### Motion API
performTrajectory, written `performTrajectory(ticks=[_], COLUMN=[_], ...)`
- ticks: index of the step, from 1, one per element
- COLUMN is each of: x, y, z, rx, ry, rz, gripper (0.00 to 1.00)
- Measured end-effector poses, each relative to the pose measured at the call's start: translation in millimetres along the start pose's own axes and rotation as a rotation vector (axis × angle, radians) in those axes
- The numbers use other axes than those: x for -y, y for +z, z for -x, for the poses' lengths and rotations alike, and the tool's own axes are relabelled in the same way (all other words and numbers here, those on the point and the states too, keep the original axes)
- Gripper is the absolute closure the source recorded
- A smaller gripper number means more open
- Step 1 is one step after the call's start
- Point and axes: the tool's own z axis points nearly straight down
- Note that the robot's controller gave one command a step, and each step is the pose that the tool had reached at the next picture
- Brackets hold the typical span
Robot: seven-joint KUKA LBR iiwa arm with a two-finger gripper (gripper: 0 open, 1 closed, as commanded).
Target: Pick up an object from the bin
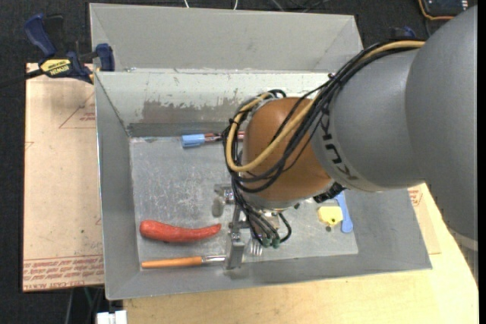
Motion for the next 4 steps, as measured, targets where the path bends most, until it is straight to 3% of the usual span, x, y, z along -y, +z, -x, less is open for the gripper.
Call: performTrajectory(ticks=[1,2,3,4], x=[1,-79,-88,-79], y=[-4,54,-13,53], z=[2.1,13.5,13.7,14.9], rx=[0.007,0.023,0.012,0.027], ry=[0.004,-0.153,0.027,-0.147], rz=[0.001,0.005,0.003,0.007], gripper=[0.00,0.00,0.00,0.00])
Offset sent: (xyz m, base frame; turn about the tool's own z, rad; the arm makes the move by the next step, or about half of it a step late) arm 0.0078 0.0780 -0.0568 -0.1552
